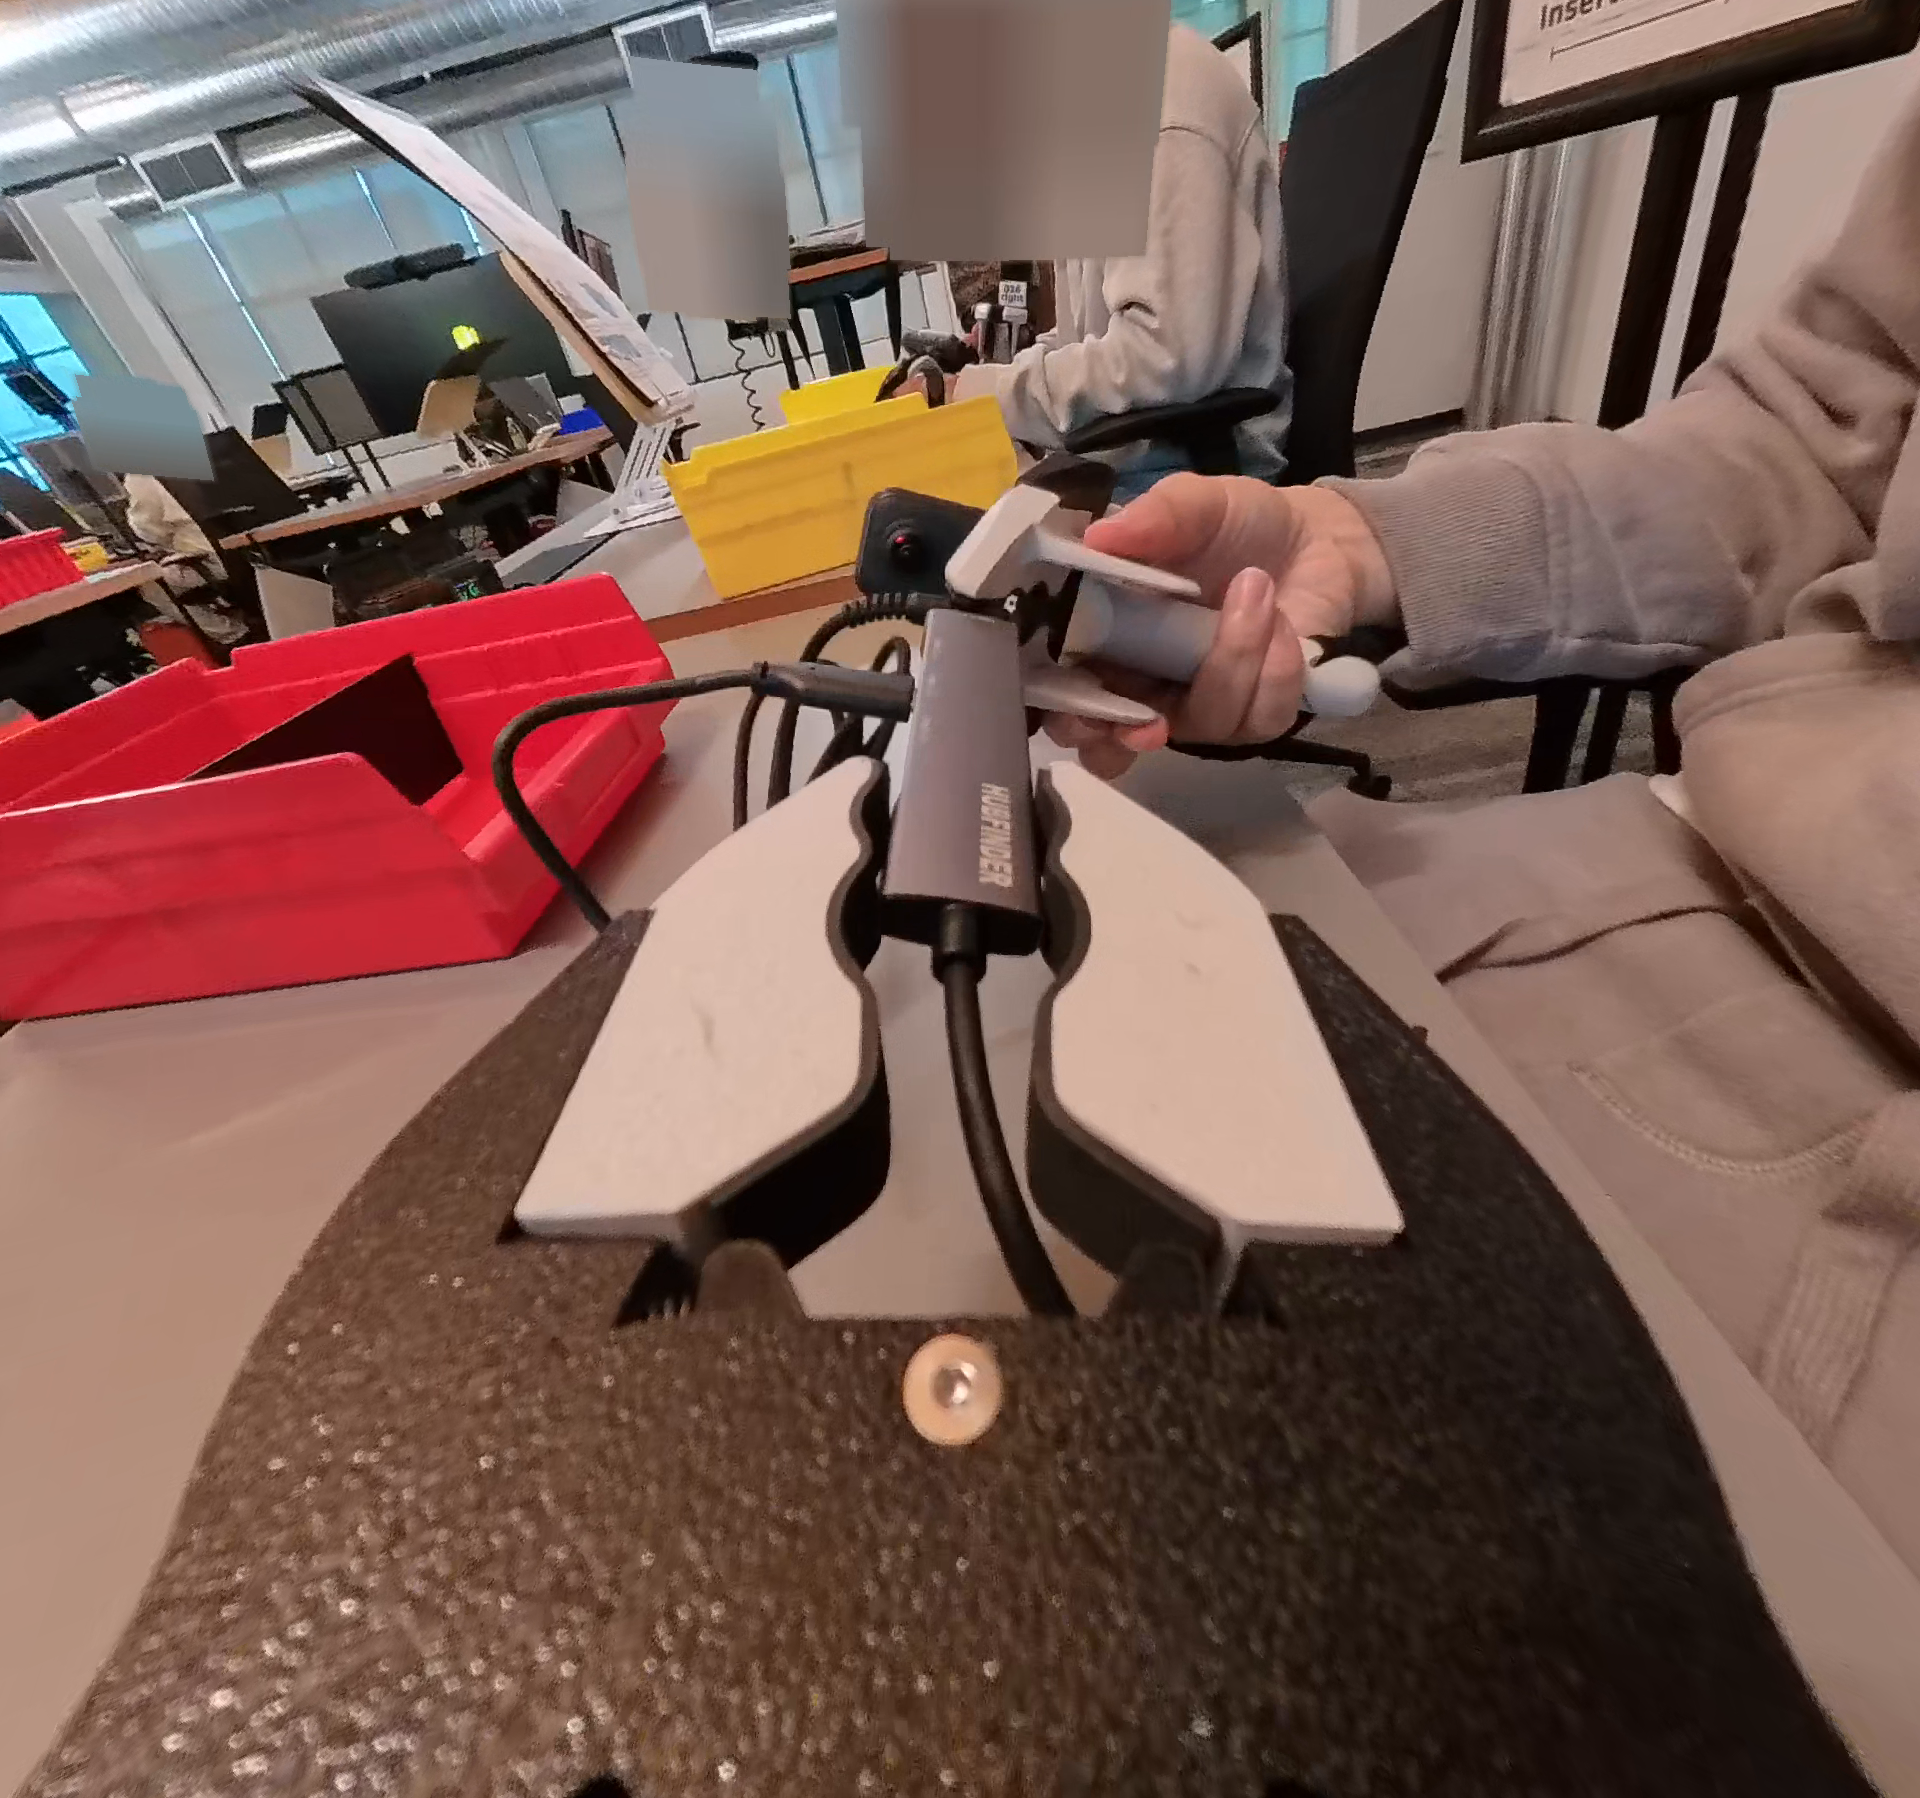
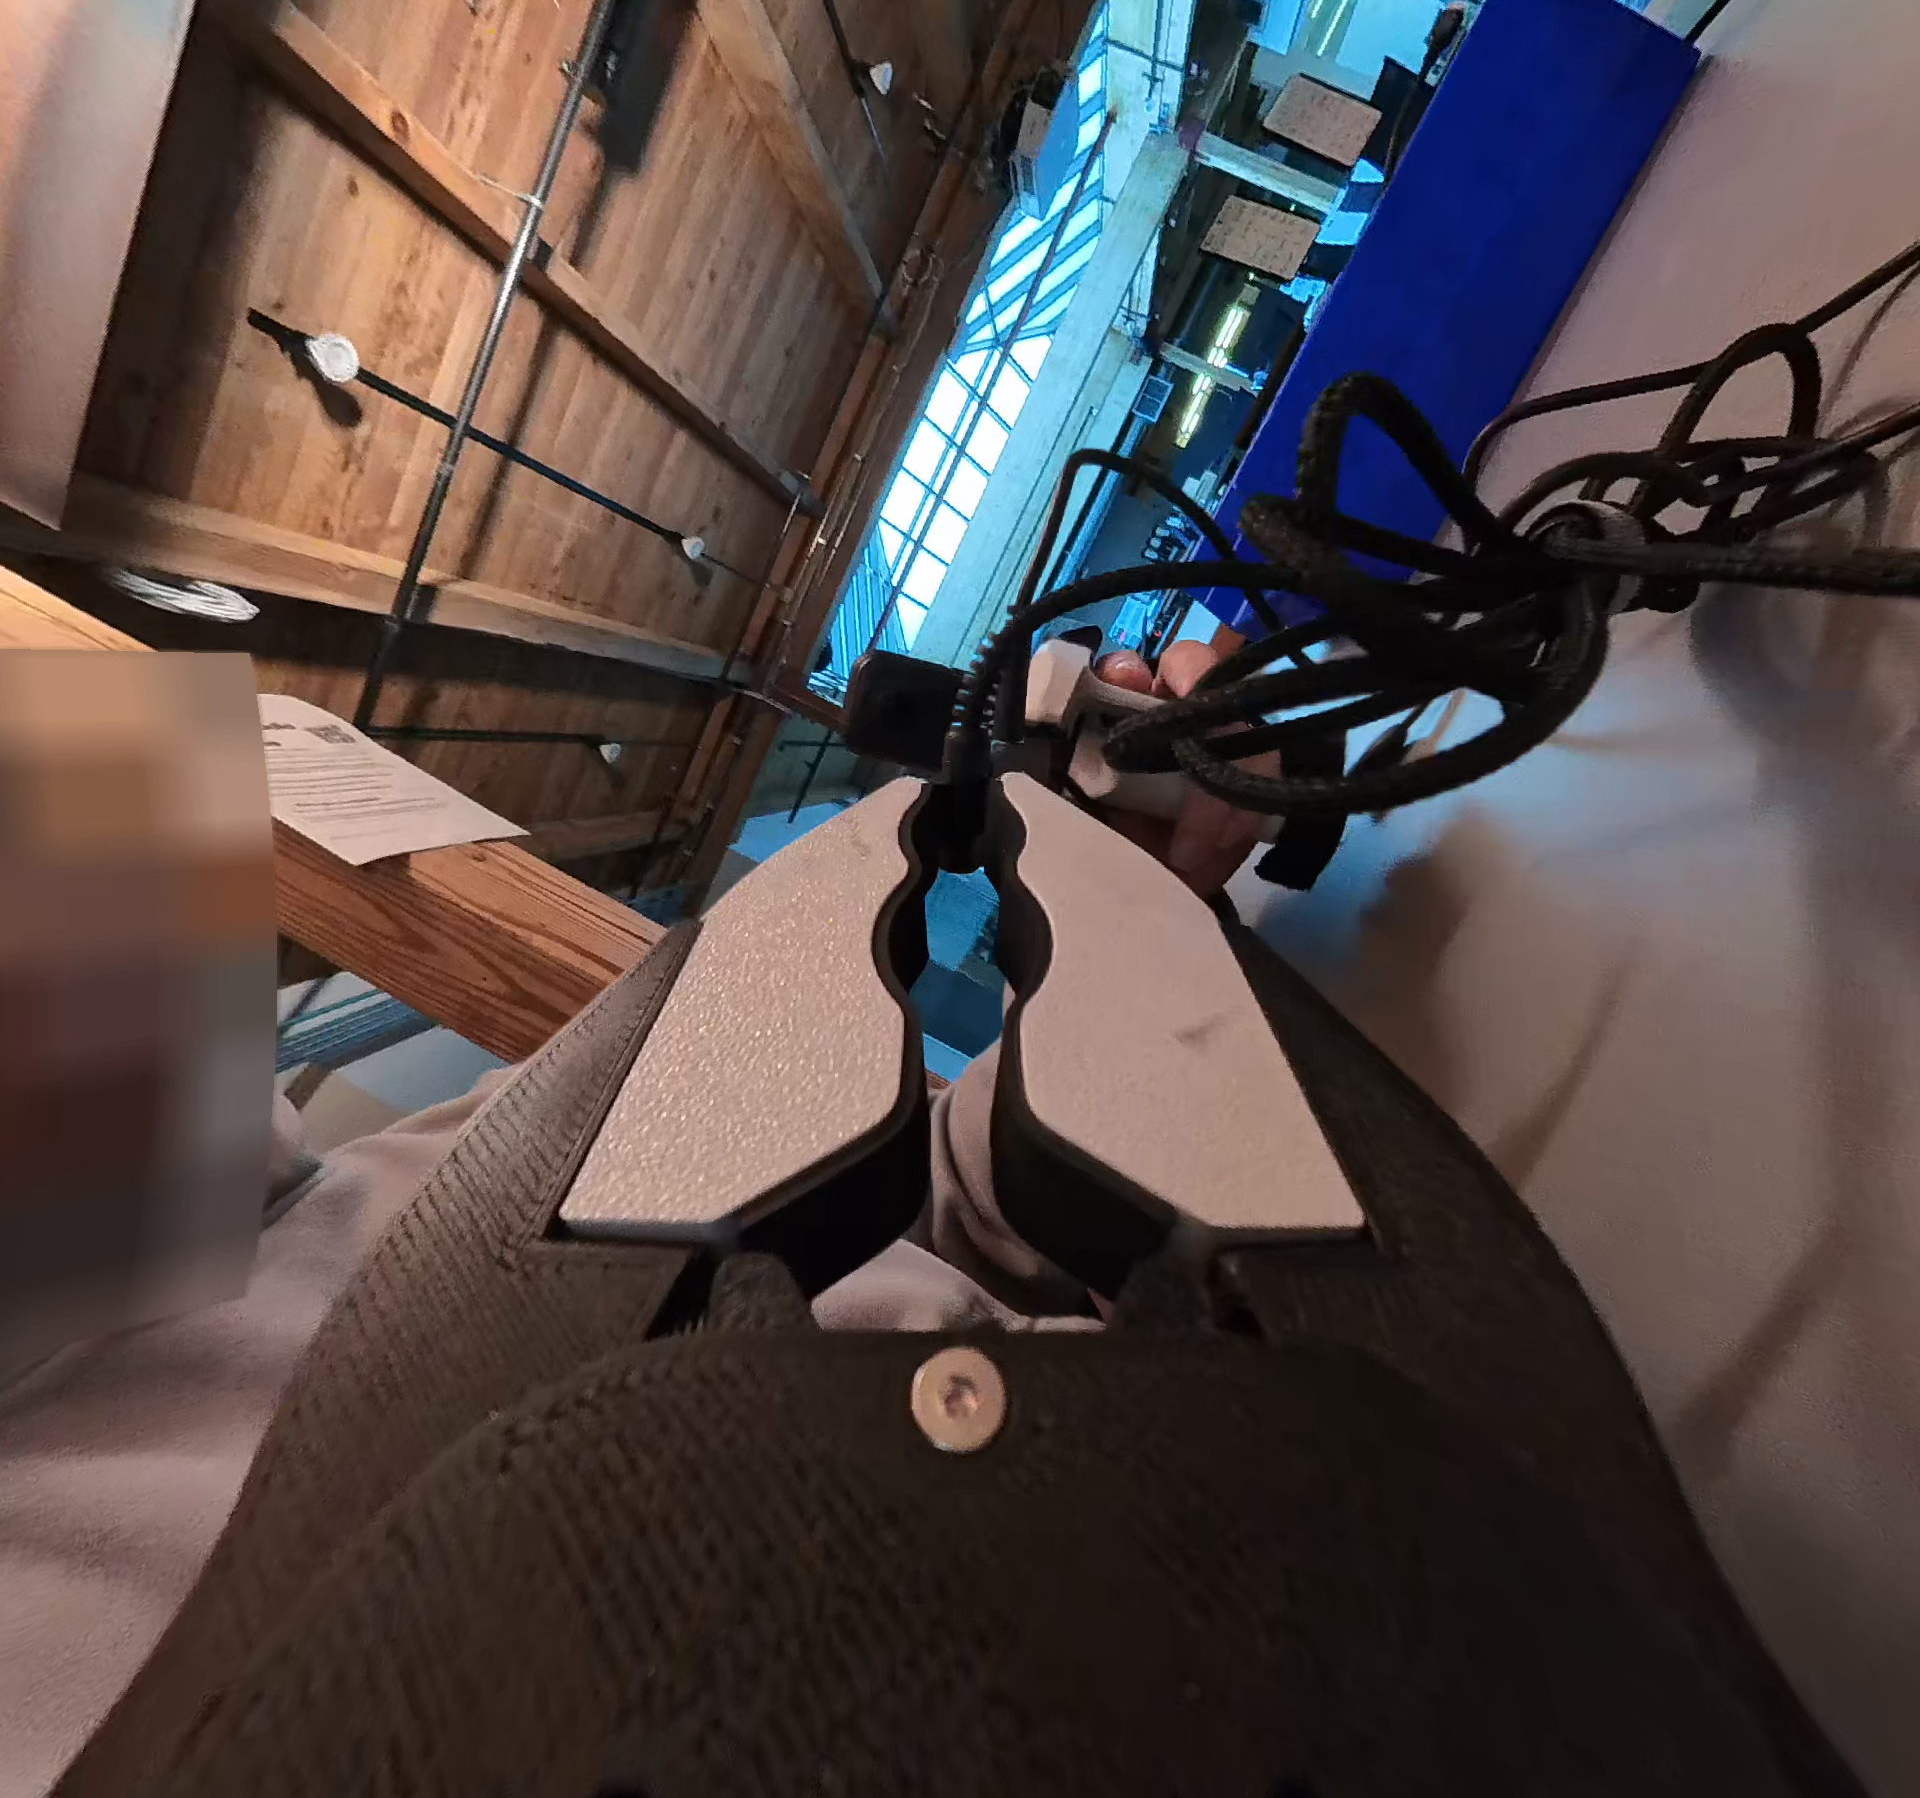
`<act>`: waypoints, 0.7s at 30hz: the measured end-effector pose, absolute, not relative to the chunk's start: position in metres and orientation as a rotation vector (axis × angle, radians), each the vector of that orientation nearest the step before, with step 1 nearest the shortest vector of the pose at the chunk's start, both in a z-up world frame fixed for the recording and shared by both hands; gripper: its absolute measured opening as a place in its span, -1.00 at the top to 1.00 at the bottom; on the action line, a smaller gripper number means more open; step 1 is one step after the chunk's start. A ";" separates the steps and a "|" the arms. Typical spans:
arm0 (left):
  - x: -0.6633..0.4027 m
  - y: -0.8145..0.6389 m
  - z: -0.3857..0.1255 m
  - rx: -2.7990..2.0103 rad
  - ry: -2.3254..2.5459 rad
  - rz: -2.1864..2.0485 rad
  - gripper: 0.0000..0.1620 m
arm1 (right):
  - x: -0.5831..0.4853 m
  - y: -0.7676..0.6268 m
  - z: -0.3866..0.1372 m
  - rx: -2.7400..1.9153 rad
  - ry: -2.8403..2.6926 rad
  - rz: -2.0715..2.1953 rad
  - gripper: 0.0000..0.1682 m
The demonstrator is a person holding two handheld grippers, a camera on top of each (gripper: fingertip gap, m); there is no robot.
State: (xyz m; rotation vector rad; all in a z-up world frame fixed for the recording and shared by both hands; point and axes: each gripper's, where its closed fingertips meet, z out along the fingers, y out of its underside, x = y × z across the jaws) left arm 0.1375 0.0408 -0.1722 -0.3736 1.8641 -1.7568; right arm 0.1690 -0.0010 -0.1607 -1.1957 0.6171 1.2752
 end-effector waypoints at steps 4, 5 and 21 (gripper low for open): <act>0.138 0.040 -0.177 -0.371 1.895 -1.716 0.68 | 0.170 -0.002 -0.159 -1.194 0.624 1.277 0.90; 0.139 0.040 -0.179 -0.381 1.910 -1.706 0.68 | 0.170 -0.002 -0.160 -1.202 0.627 1.272 0.90; 0.139 0.041 -0.181 -0.373 1.930 -1.672 0.69 | 0.178 0.000 -0.171 -1.381 0.586 1.065 0.91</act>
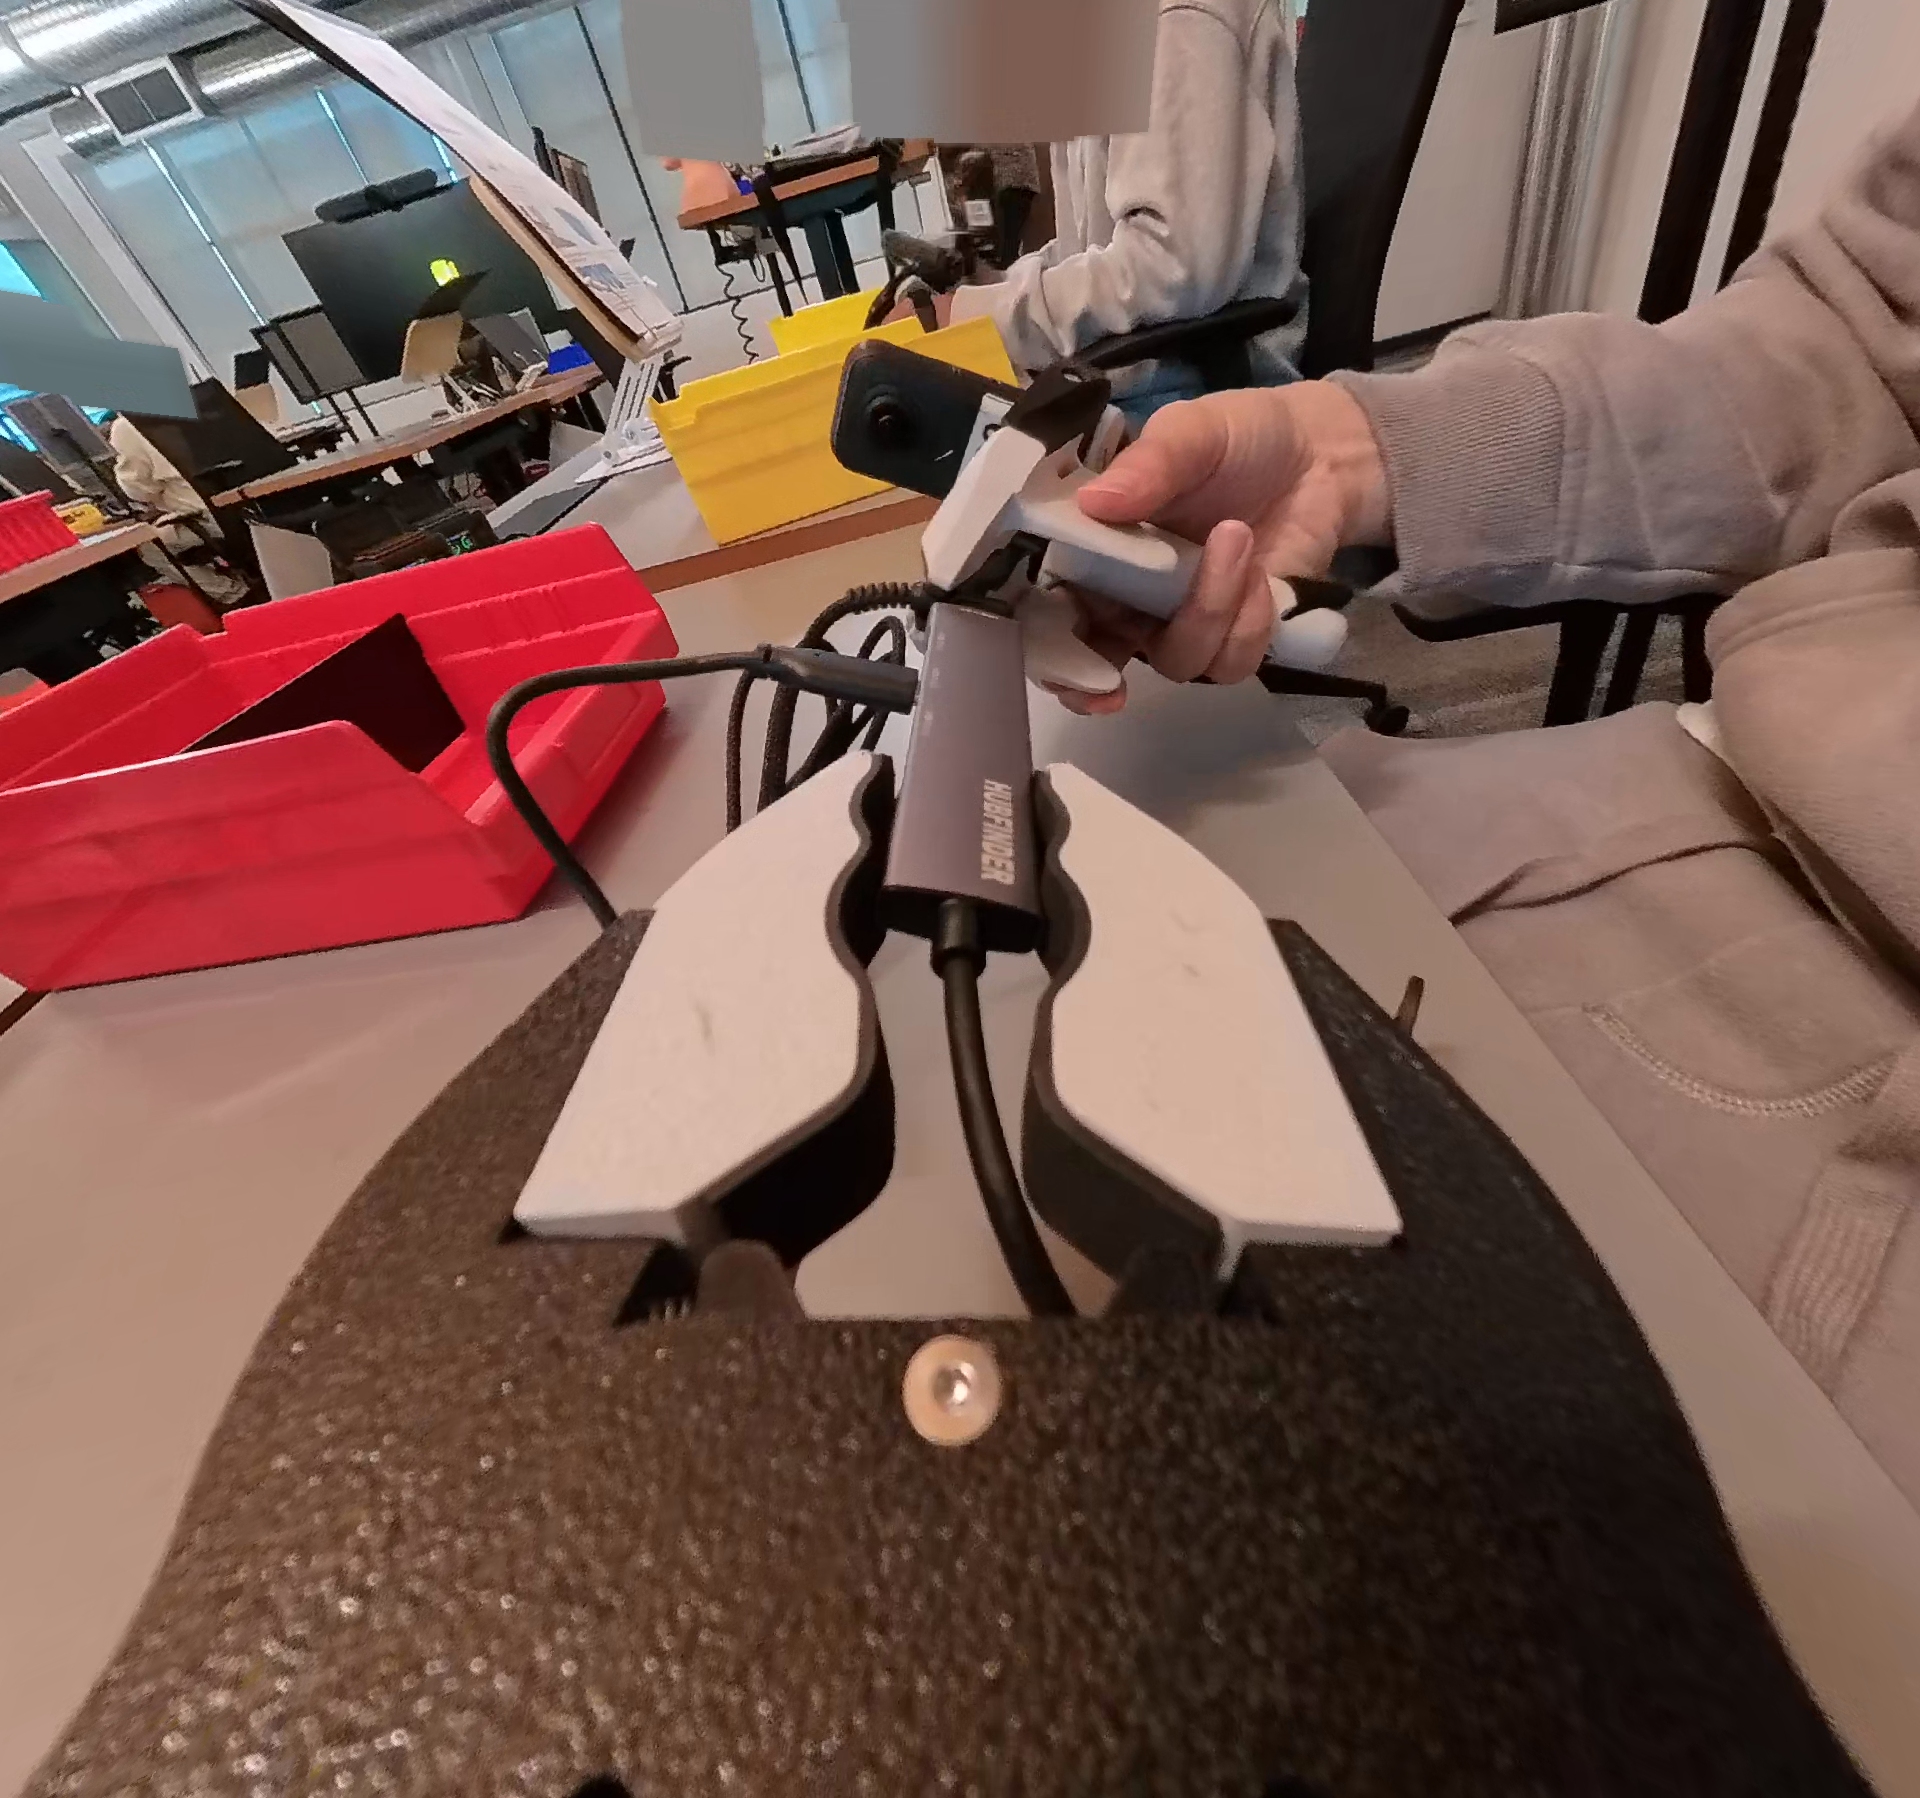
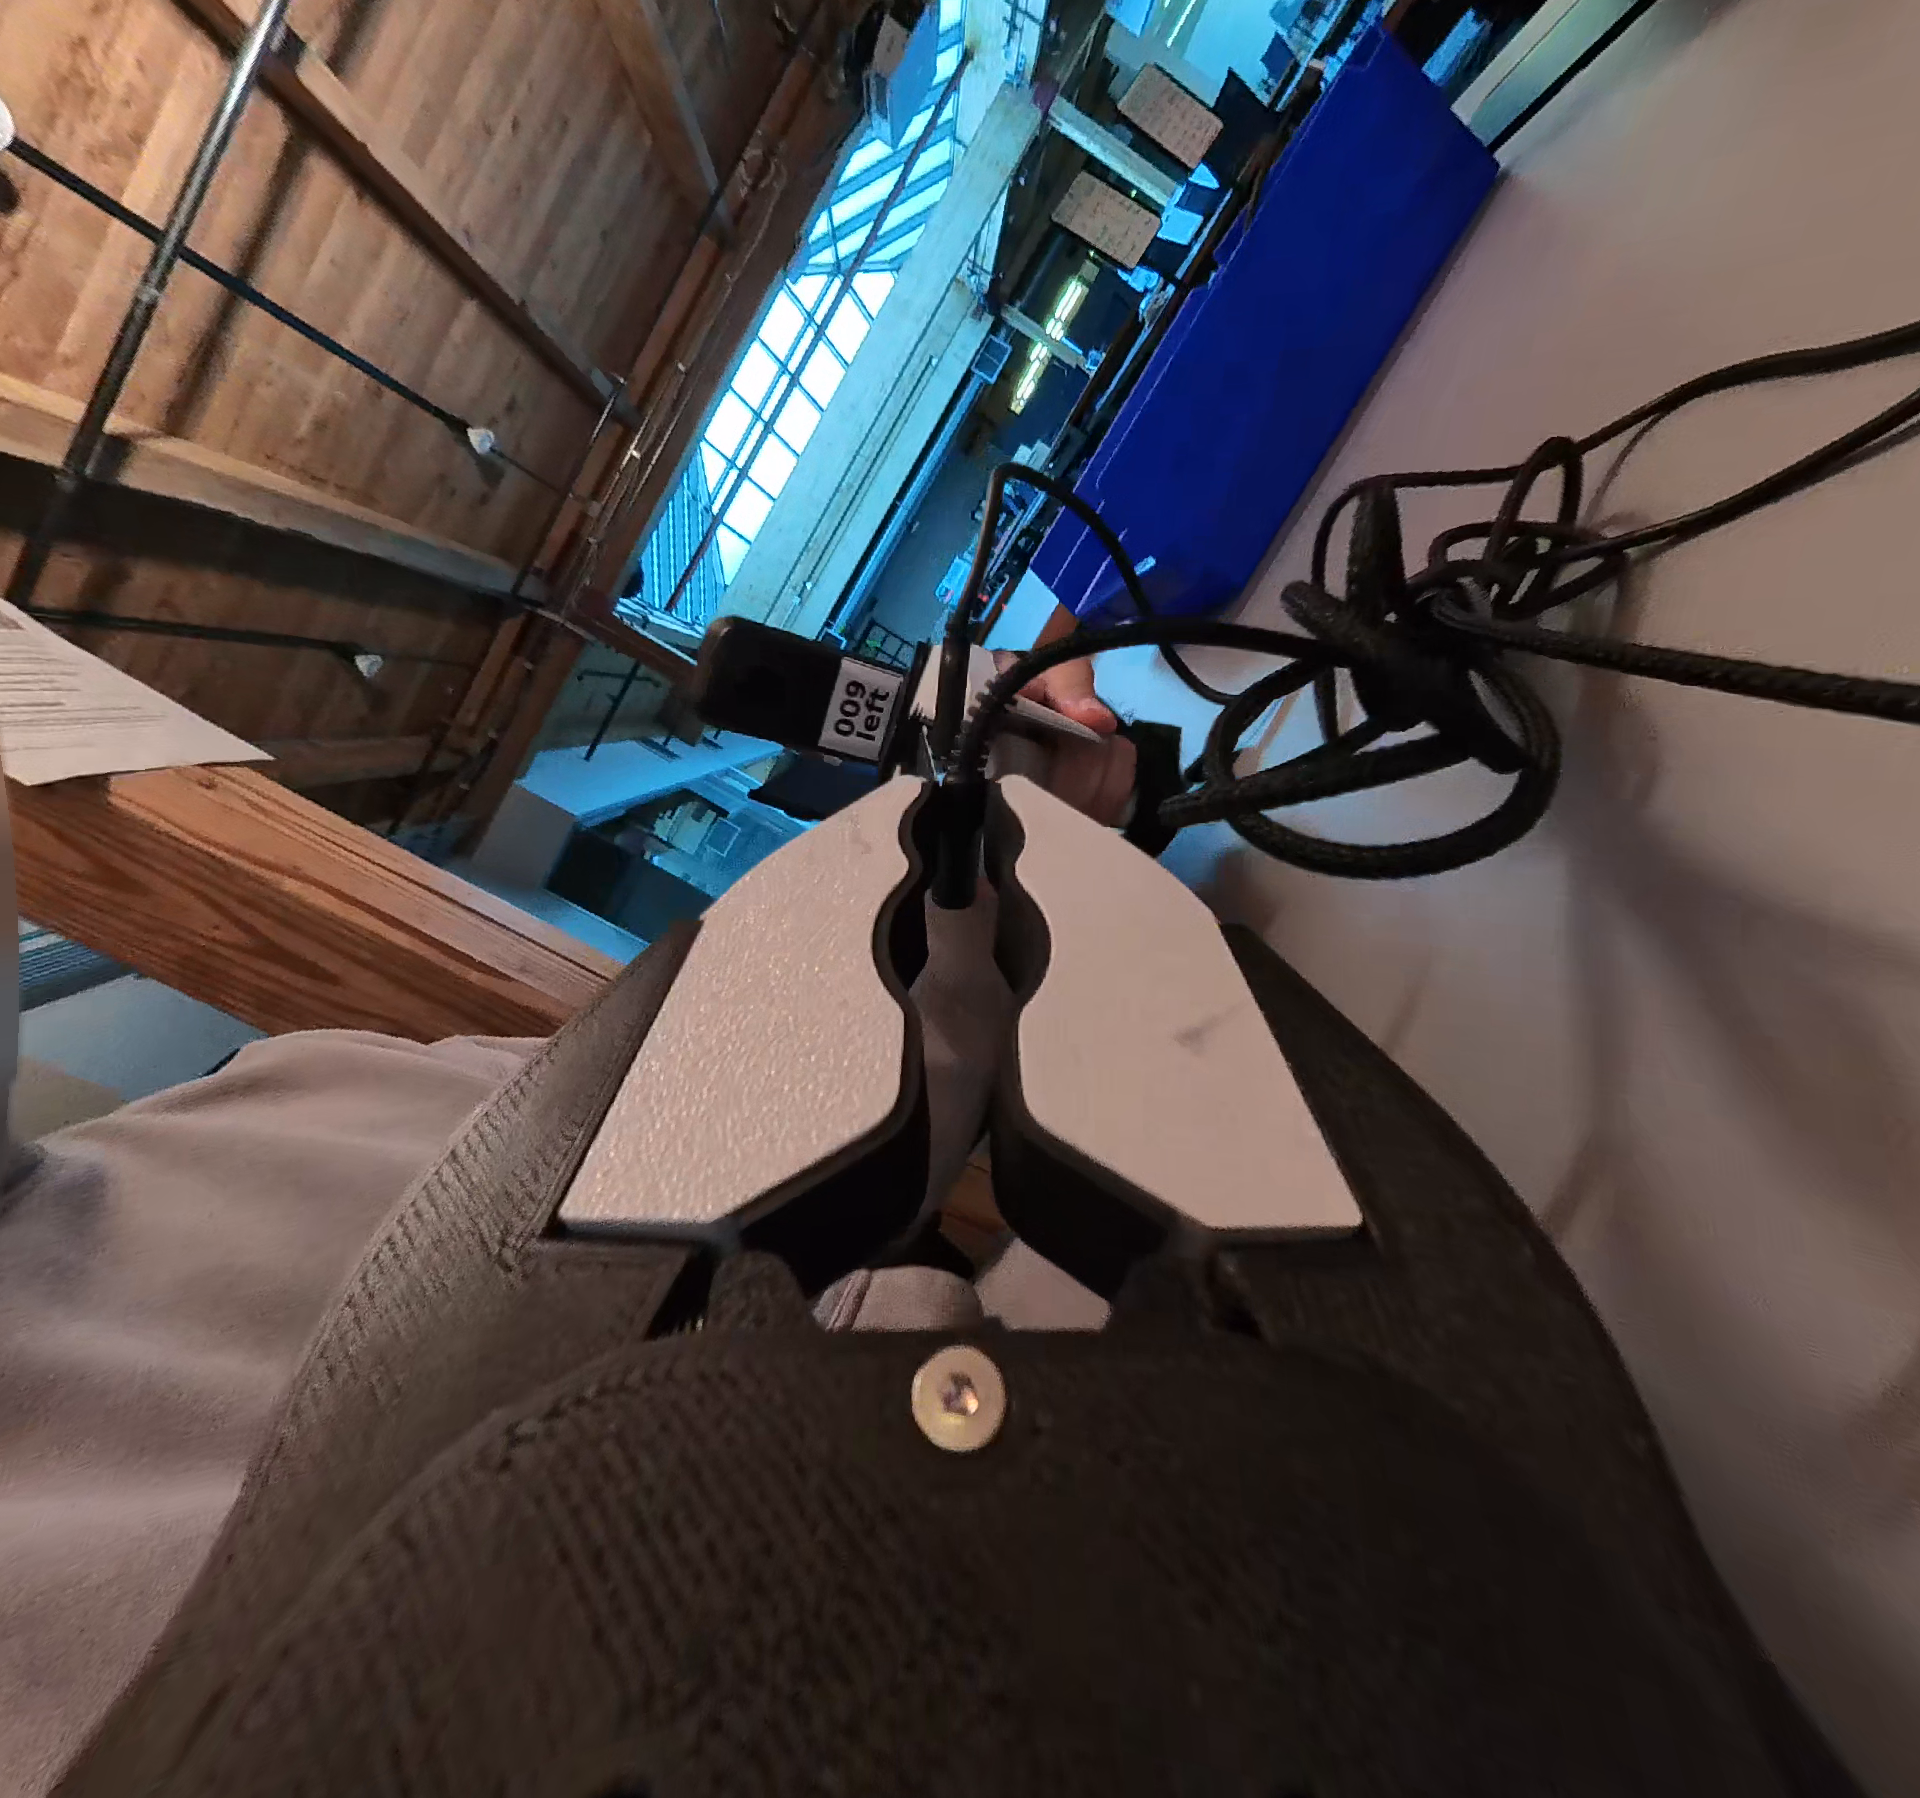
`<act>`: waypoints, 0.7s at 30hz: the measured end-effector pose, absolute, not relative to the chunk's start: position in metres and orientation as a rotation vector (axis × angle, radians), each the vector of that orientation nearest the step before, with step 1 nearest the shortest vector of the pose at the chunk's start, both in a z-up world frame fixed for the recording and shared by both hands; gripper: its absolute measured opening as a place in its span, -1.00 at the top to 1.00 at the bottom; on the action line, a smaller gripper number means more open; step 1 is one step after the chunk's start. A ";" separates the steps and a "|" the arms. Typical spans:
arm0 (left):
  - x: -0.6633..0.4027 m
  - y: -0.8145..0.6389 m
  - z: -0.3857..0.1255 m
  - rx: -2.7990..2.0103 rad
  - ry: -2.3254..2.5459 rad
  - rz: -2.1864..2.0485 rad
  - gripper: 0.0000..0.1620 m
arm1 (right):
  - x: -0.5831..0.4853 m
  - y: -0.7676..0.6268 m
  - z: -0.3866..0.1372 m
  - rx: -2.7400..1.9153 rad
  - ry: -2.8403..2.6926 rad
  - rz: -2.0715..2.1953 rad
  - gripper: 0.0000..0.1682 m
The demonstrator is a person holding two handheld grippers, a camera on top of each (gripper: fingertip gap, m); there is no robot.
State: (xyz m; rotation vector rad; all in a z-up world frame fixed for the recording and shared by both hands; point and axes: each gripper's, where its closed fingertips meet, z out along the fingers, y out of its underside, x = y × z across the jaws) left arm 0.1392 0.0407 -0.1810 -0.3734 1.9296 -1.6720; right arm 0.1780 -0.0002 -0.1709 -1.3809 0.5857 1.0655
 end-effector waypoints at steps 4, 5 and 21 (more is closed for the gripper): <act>0.139 0.041 -0.180 -0.373 1.927 -1.677 0.69 | 0.170 -0.001 -0.173 -1.395 0.572 1.128 0.90; 0.138 0.042 -0.181 -0.370 1.928 -1.682 0.69 | 0.169 -0.001 -0.173 -1.400 0.566 1.131 0.90; 0.134 0.042 -0.179 -0.292 1.966 -1.550 0.69 | 0.161 -0.005 -0.172 -1.782 0.339 0.988 0.90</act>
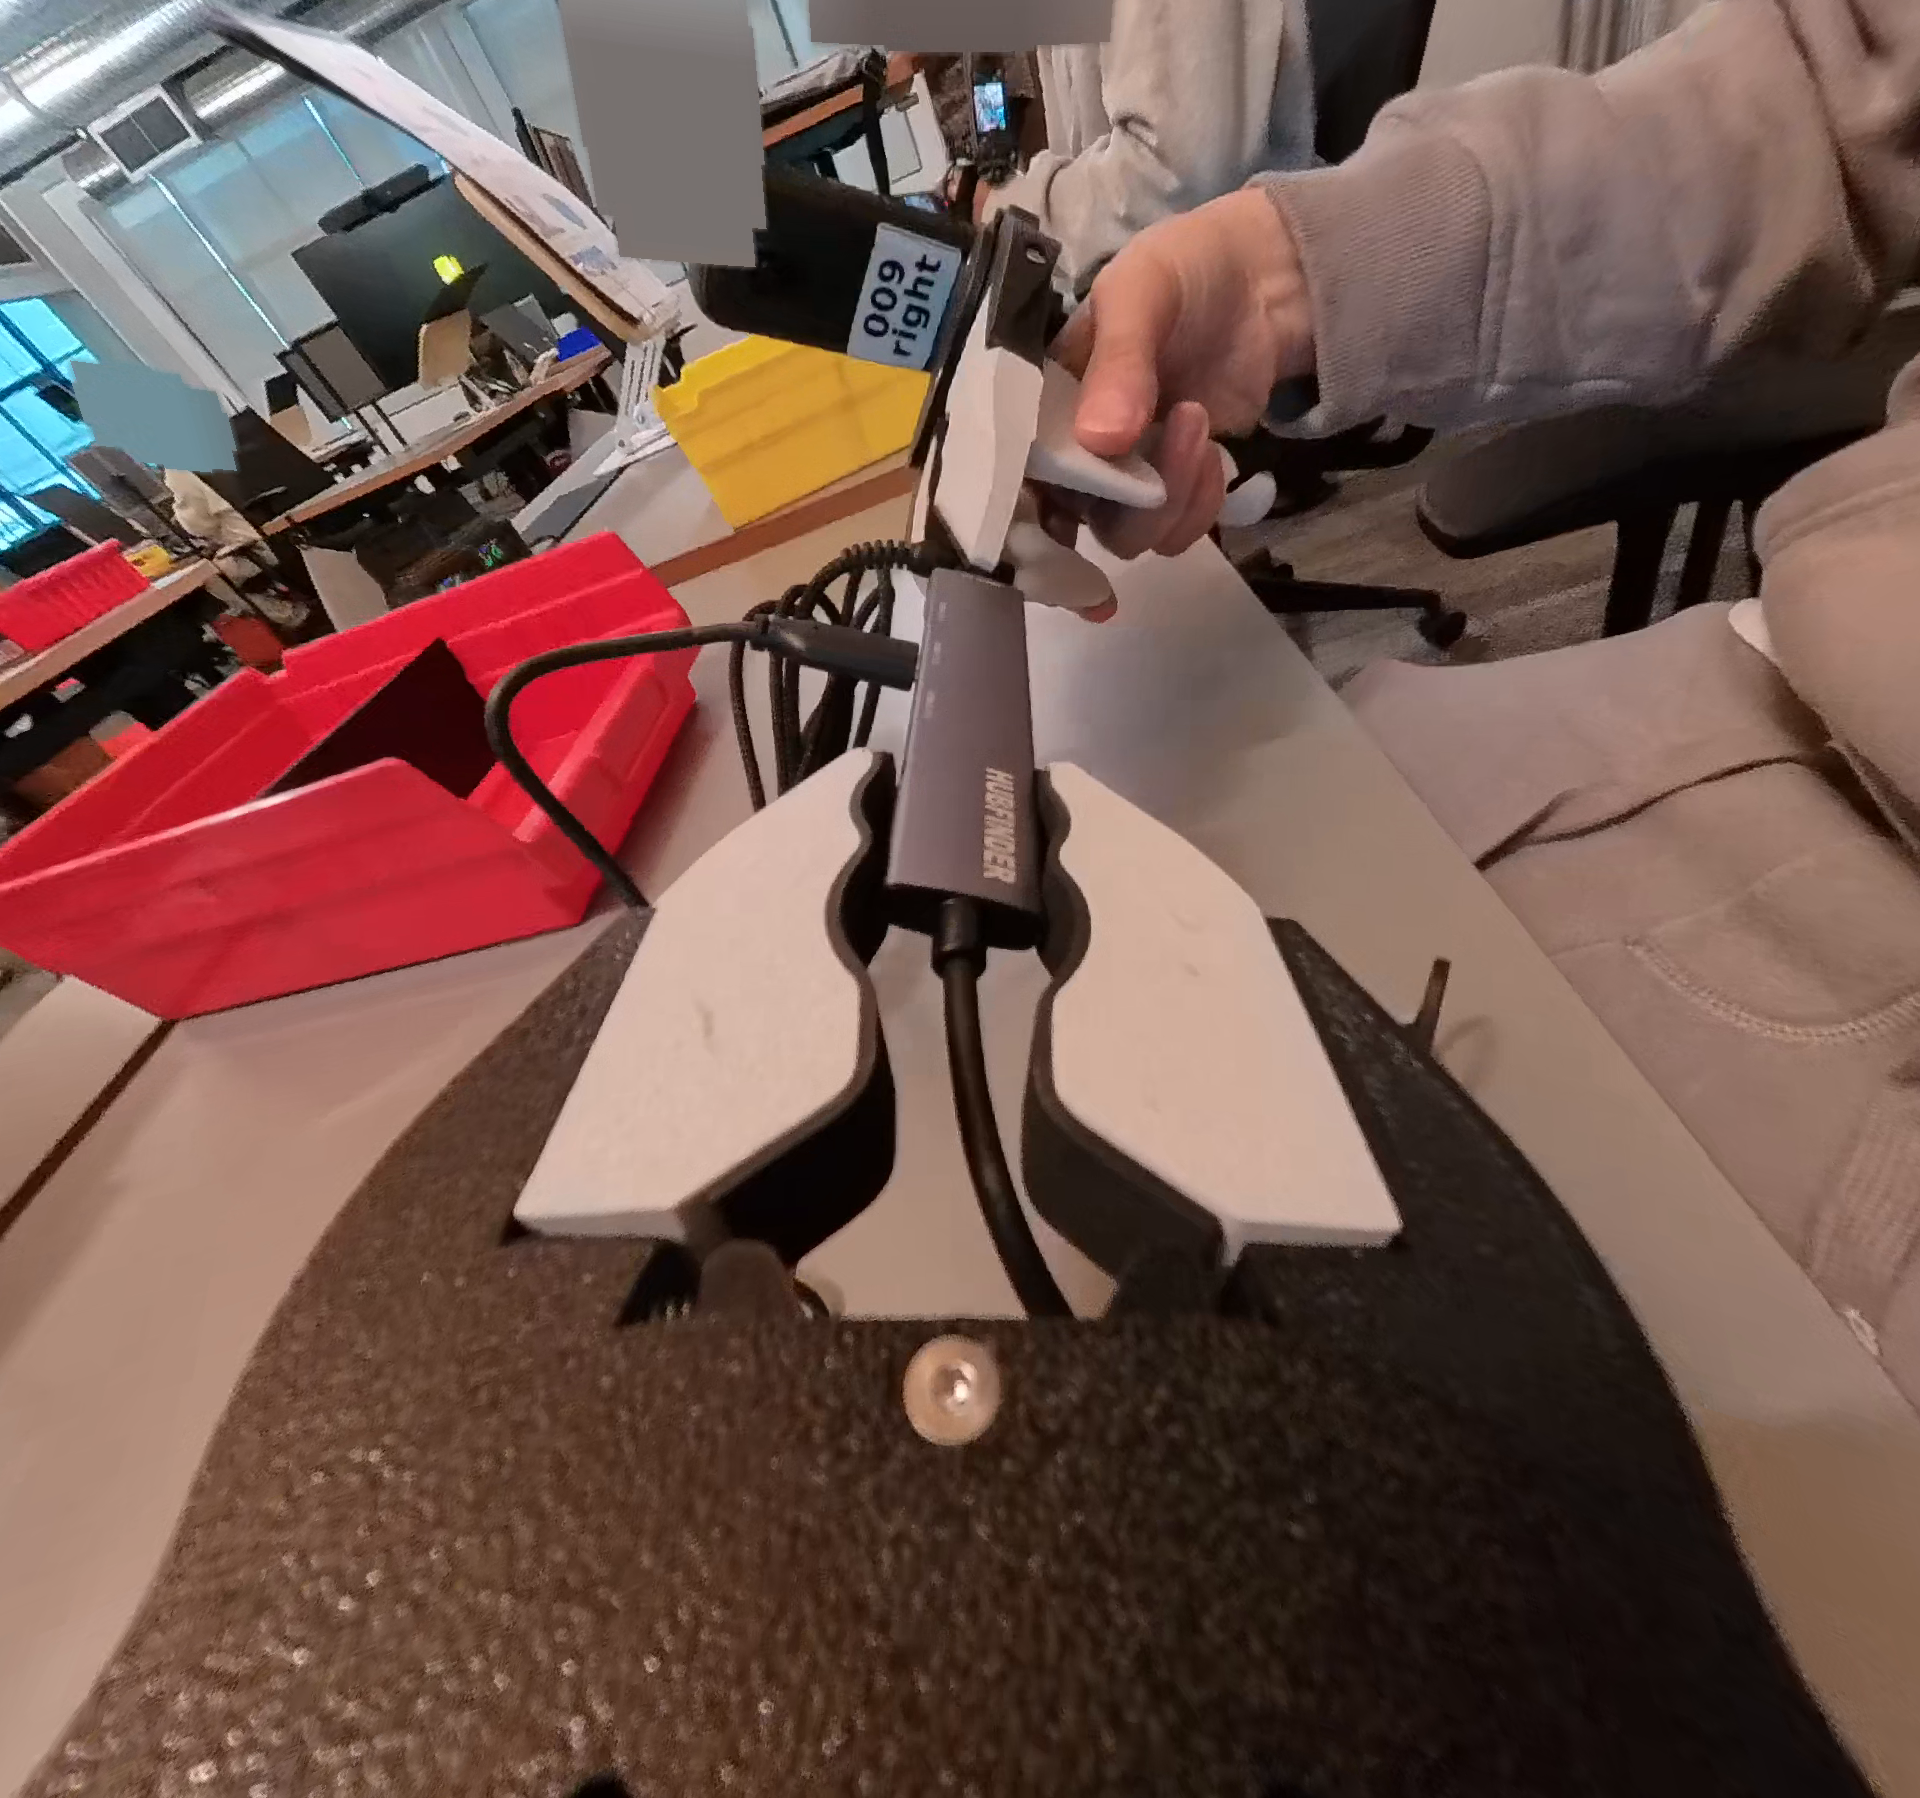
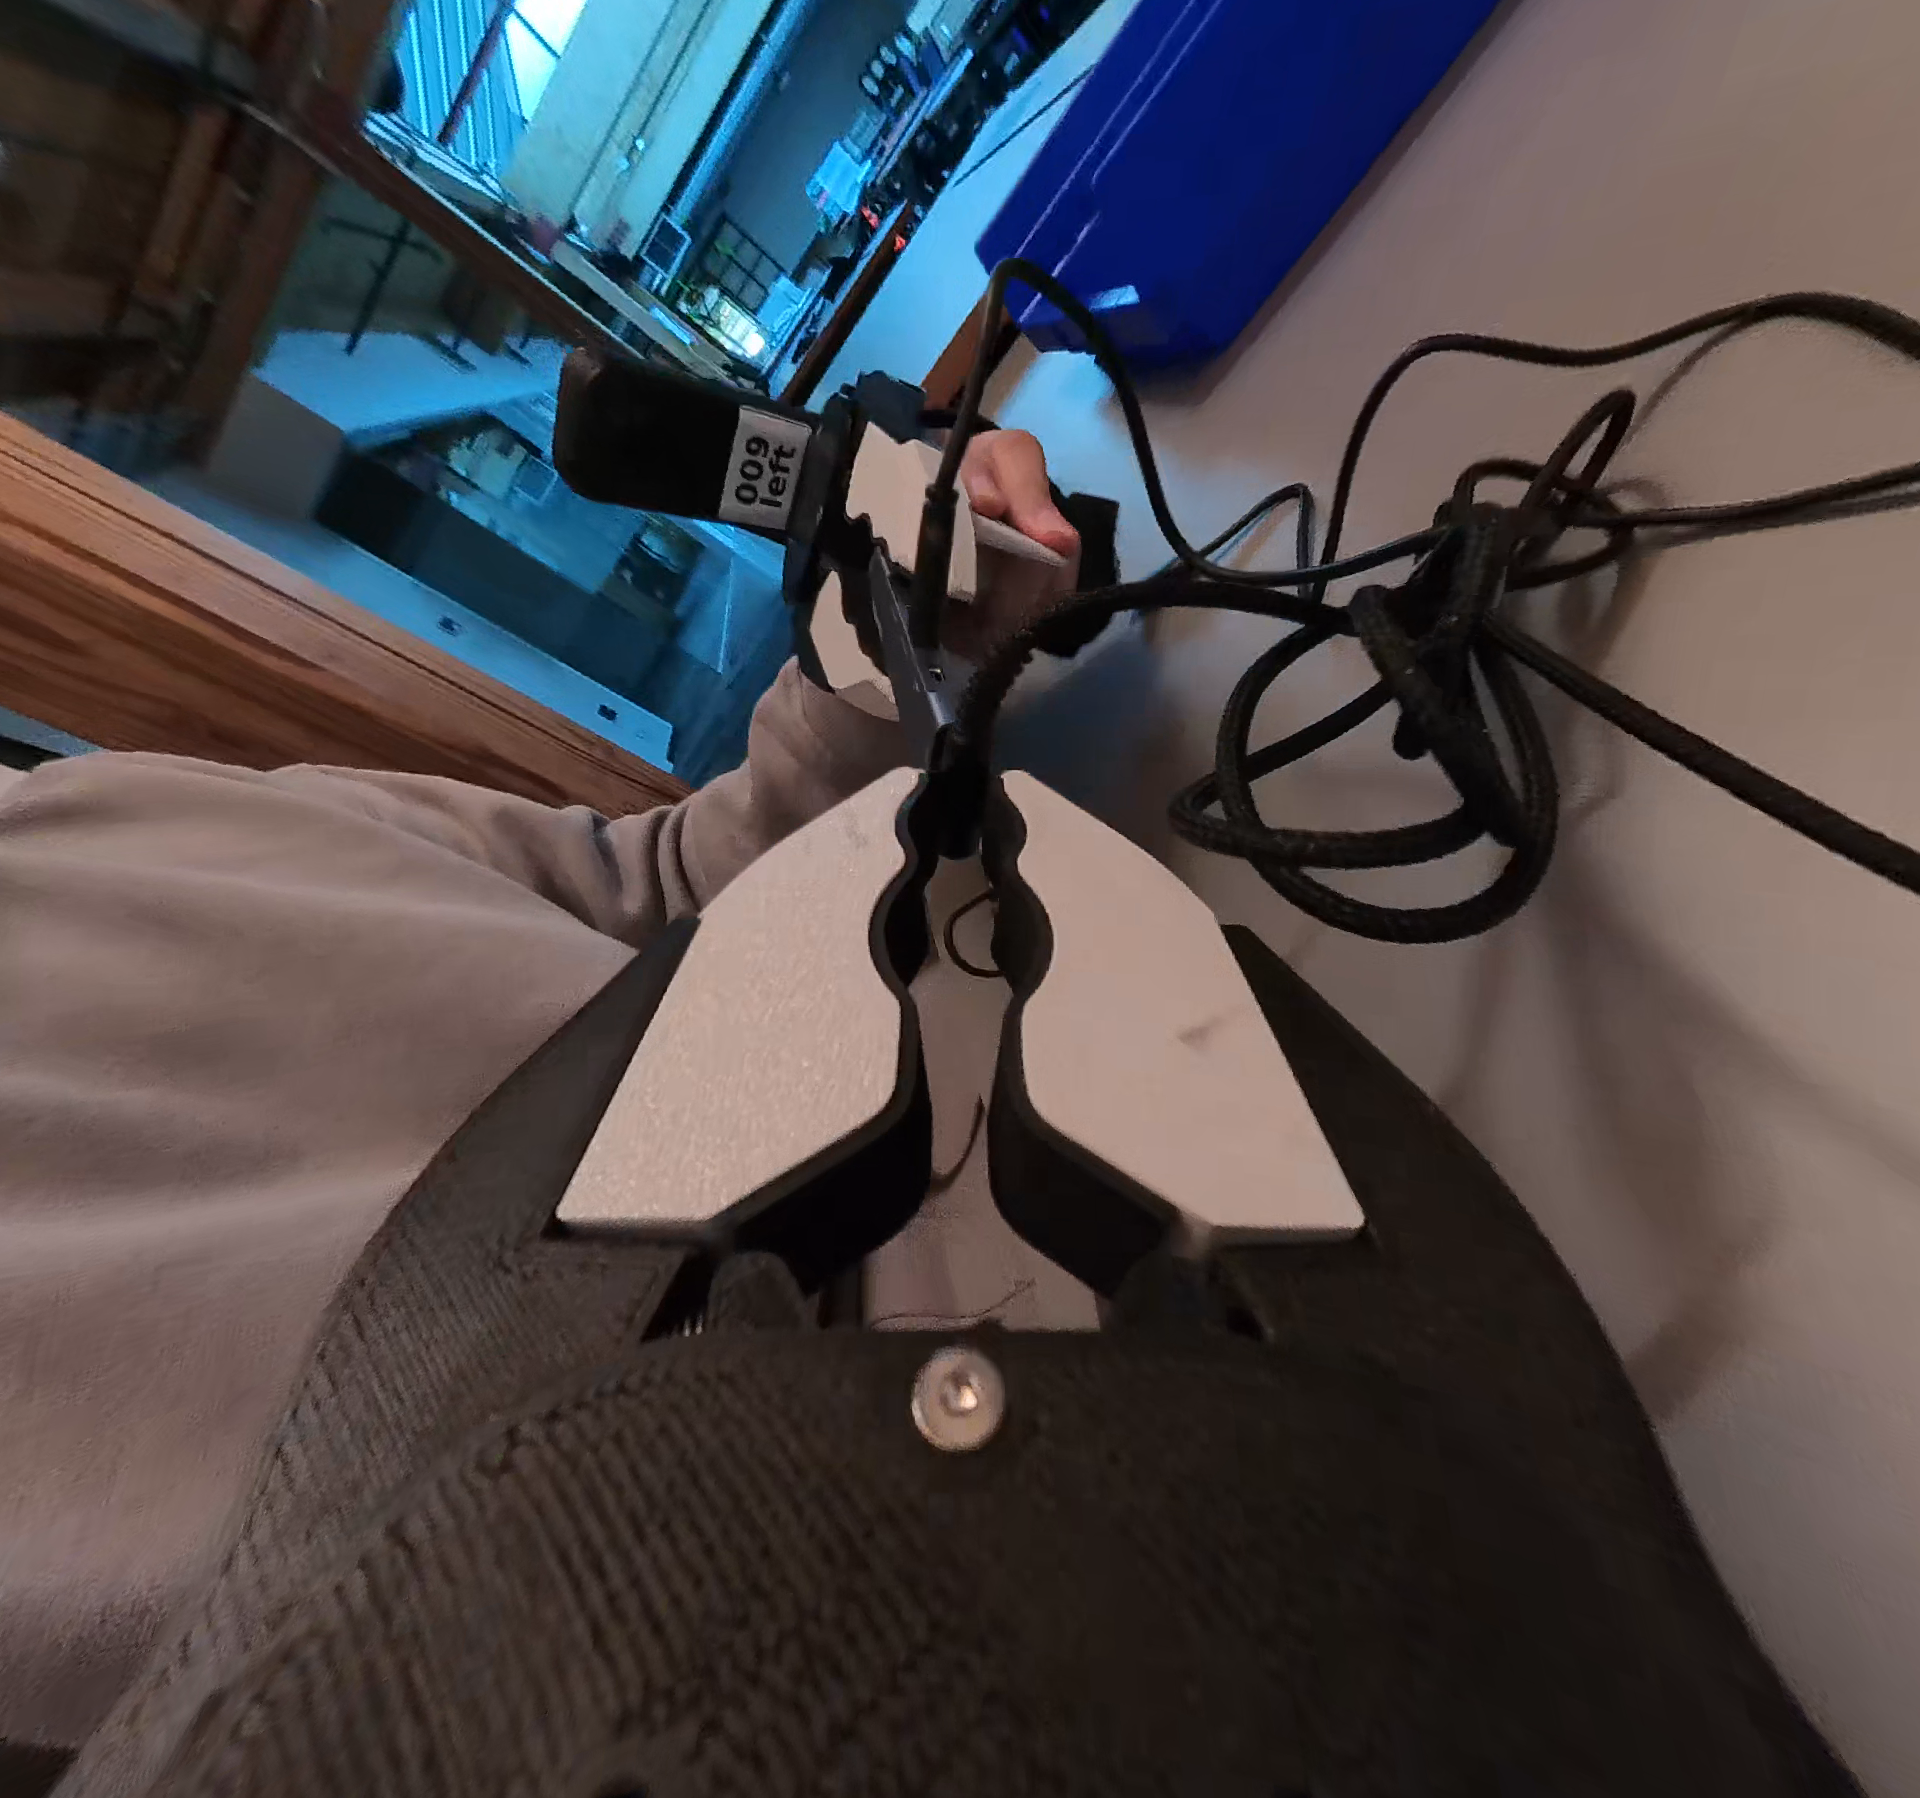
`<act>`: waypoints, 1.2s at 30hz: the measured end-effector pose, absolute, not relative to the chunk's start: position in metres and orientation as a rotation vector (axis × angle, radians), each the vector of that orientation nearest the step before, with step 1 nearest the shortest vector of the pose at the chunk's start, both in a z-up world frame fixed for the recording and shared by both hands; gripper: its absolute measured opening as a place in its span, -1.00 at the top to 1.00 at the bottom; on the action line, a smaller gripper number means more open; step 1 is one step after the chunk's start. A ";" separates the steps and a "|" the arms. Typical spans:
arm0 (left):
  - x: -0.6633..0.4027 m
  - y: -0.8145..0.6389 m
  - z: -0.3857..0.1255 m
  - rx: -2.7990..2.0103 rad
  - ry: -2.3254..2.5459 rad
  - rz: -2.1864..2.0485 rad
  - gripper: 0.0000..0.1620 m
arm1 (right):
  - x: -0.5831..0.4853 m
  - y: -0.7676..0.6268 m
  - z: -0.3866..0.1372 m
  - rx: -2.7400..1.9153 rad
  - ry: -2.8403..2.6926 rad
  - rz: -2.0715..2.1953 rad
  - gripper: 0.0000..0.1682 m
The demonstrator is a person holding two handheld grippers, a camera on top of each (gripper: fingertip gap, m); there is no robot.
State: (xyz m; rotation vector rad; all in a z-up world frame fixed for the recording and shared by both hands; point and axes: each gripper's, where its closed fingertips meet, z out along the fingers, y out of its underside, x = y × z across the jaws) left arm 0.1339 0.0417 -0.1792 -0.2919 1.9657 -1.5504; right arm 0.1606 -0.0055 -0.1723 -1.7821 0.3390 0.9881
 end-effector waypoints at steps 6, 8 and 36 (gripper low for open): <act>0.134 0.038 -0.175 -0.285 1.960 -1.517 0.69 | 0.162 -0.009 -0.169 -1.774 0.330 0.953 0.90; 0.135 0.037 -0.179 -0.284 1.971 -1.509 0.69 | 0.162 -0.012 -0.172 -1.787 0.324 0.955 0.89; 0.130 0.029 -0.172 -0.294 1.937 -1.614 0.69 | 0.158 -0.015 -0.173 -1.708 0.359 1.062 0.89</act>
